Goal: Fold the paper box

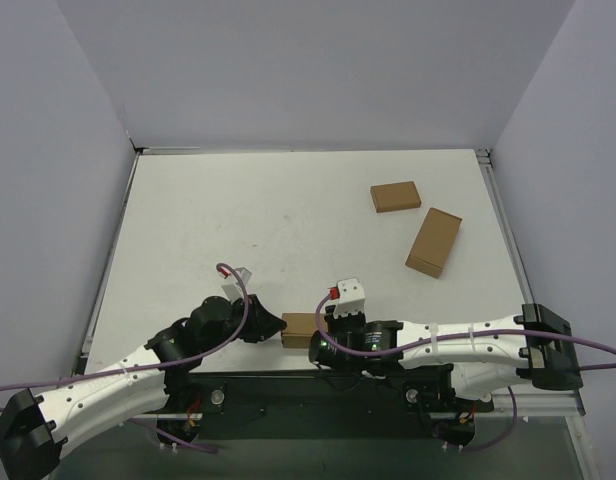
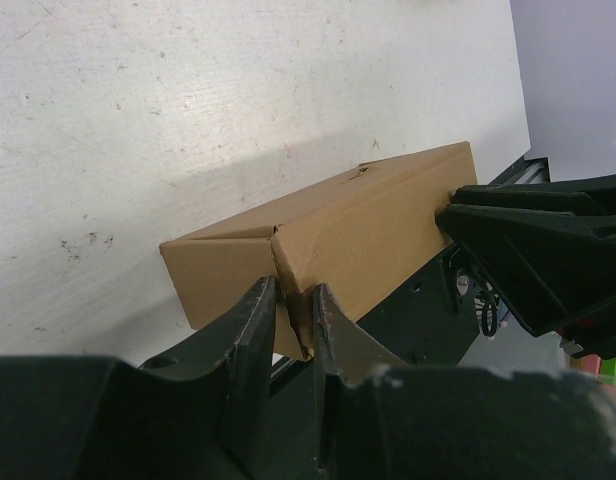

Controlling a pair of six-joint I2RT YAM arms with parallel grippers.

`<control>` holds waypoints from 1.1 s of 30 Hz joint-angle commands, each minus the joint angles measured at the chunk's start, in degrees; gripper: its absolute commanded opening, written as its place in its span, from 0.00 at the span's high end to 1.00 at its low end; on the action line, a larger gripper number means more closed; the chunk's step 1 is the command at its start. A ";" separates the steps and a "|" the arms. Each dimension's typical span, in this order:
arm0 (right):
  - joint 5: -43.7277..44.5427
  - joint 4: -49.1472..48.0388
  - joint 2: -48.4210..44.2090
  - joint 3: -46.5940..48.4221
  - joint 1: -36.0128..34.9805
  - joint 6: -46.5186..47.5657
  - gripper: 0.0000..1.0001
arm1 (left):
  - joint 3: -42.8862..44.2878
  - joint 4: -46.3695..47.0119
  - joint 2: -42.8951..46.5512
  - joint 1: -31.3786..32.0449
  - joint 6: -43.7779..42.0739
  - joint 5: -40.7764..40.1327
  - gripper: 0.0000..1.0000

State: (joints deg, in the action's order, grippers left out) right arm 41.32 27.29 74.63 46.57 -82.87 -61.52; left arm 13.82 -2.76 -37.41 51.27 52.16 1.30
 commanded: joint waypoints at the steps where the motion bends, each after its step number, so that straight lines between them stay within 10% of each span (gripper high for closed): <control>1: -5.02 4.79 1.05 -2.88 0.25 -1.24 0.78 | -1.26 -14.88 -1.17 0.24 -3.03 2.13 0.84; 33: -23.91 3.05 -23.29 -11.13 10.89 2.72 0.46 | 2.44 -18.68 -5.40 2.26 -6.28 -2.08 0.99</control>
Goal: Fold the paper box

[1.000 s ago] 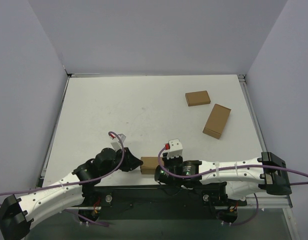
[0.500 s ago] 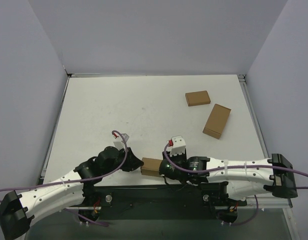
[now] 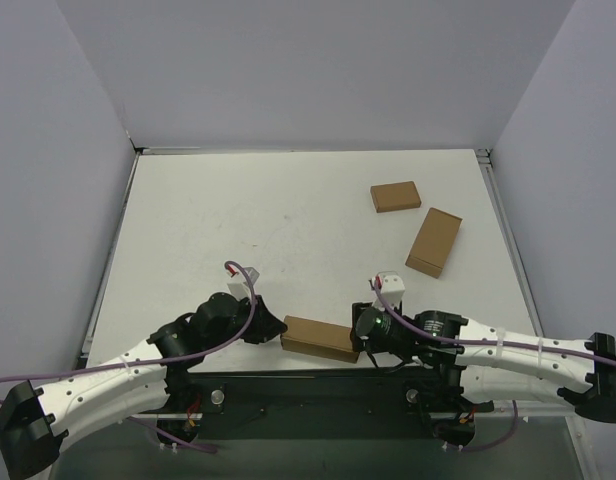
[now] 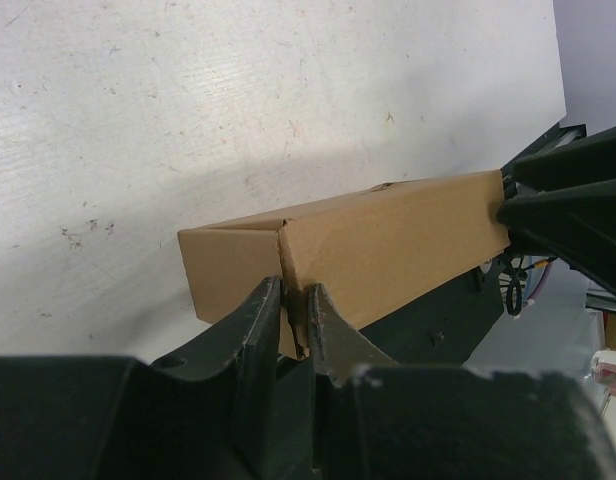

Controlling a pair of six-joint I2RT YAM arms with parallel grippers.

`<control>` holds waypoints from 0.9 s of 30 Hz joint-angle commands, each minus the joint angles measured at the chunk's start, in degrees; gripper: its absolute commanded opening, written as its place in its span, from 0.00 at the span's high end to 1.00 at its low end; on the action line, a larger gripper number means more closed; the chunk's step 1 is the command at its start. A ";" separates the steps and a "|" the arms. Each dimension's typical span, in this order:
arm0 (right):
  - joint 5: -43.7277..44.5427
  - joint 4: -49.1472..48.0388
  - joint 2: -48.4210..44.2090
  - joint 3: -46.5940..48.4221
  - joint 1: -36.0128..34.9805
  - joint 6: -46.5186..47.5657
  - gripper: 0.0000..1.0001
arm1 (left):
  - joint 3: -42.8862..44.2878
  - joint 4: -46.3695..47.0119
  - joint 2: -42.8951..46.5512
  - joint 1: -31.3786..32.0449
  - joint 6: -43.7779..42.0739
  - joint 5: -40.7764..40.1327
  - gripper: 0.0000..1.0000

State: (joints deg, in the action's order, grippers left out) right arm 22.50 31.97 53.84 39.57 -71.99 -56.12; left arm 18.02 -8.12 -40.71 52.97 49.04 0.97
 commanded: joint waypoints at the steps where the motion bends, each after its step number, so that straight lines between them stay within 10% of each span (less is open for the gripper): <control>1: -5.71 -2.86 -3.04 -5.11 0.00 -3.20 0.46 | -1.67 -13.41 -2.18 0.64 -3.16 -1.85 0.99; 15: -7.65 -25.28 -5.41 -16.46 3.34 -5.76 0.68 | -3.00 2.13 -2.00 0.82 -3.15 -4.57 0.99; 27: -6.68 -39.68 1.87 -7.50 14.94 22.61 0.72 | 10.62 21.03 -19.75 -5.59 -21.25 -3.88 1.00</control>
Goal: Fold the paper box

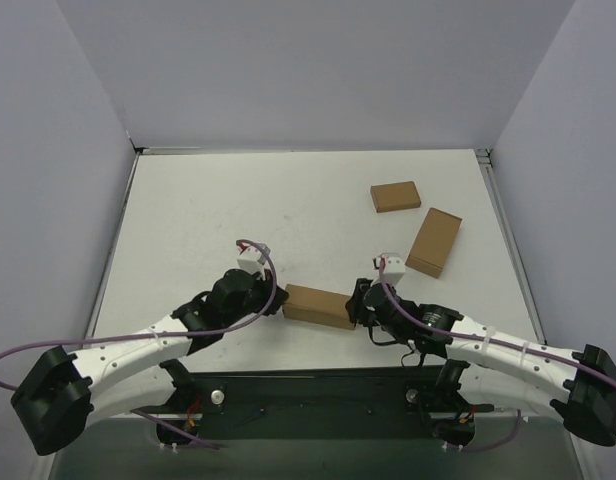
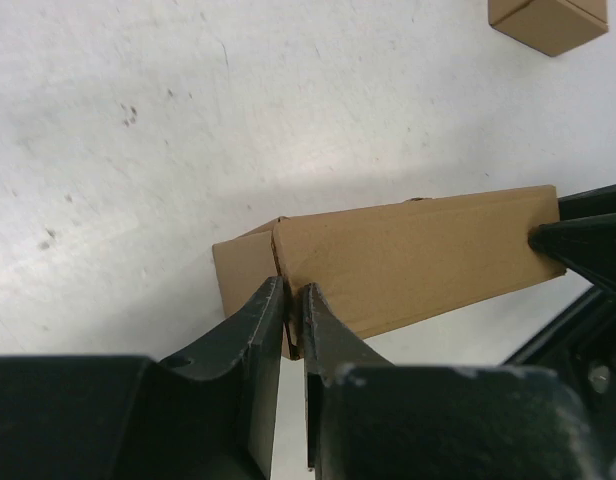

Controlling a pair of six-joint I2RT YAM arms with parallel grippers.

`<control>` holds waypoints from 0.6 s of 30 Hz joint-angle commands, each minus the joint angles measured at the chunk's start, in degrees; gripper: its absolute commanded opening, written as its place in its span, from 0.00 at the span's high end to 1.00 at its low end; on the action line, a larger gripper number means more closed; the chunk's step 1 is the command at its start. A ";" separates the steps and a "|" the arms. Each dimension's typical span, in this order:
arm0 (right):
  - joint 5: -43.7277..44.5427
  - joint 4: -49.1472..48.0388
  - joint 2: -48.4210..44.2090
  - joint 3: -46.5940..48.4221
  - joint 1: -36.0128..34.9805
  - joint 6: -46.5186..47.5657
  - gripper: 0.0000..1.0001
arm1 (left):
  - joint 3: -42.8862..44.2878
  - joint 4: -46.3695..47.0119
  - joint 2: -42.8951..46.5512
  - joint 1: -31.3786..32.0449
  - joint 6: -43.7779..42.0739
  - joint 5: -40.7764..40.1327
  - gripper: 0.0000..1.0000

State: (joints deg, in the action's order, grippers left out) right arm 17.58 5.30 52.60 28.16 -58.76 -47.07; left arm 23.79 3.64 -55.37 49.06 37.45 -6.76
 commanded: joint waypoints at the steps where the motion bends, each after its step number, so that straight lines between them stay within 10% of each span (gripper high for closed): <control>1: -1.85 -14.86 3.91 4.00 1.98 15.93 0.72 | 5.38 11.02 -6.05 -2.21 -12.98 4.65 1.00; 11: -2.82 -23.41 6.47 0.67 2.60 26.06 0.68 | 1.09 25.28 -12.57 -3.53 -21.64 6.15 0.94; 18: -4.31 -14.10 1.90 2.86 2.60 25.53 0.22 | -1.20 15.97 -3.26 -3.62 -20.23 3.61 0.36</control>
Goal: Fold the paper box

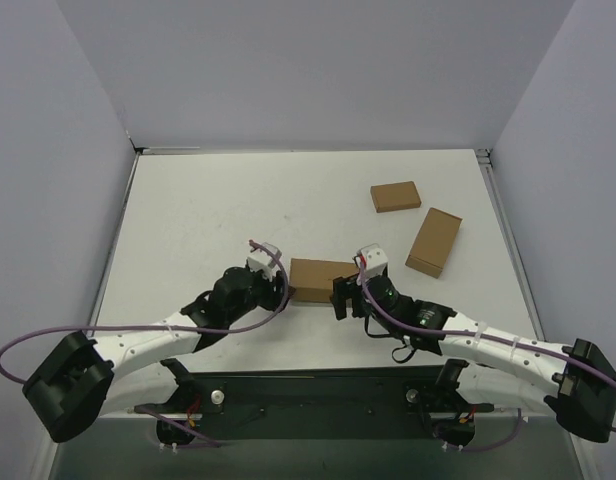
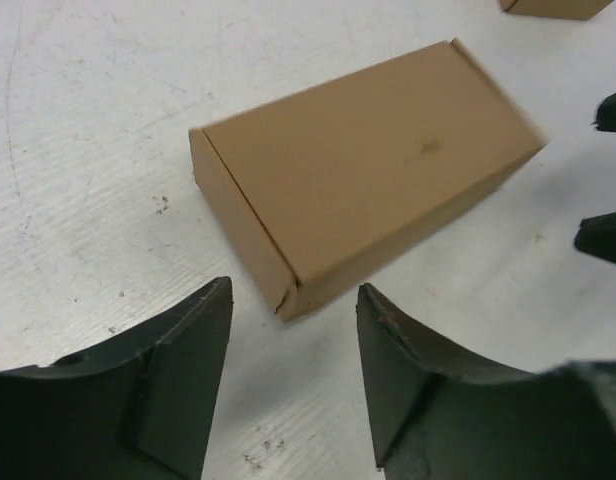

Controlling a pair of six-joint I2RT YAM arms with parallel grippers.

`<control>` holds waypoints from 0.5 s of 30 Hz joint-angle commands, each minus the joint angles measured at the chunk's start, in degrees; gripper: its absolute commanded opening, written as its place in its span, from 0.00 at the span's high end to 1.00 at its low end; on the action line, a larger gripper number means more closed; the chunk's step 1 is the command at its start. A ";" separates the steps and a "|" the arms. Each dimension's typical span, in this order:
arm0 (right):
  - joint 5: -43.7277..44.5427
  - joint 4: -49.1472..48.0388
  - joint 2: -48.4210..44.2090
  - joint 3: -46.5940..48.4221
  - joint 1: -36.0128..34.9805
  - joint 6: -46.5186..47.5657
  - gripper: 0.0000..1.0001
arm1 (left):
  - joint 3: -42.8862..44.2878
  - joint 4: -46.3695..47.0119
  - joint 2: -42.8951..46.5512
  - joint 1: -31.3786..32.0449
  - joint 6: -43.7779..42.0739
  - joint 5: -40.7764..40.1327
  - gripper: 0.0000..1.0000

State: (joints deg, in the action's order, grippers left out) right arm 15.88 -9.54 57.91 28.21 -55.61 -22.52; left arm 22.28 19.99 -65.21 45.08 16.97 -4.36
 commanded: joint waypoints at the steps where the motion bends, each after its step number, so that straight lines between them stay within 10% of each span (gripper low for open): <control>1: -2.52 1.97 -4.29 3.08 -0.37 0.99 0.18 | 0.22 -2.74 9.37 0.19 0.43 0.85 0.29; 15: -19.11 8.57 1.33 10.11 26.57 2.22 0.05 | 12.69 -22.69 11.41 -22.39 7.46 6.38 0.15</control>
State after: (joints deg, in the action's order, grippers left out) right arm 3.99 -4.60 59.79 35.24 -37.78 -21.19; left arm 29.69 4.12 -56.40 29.10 20.86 -0.99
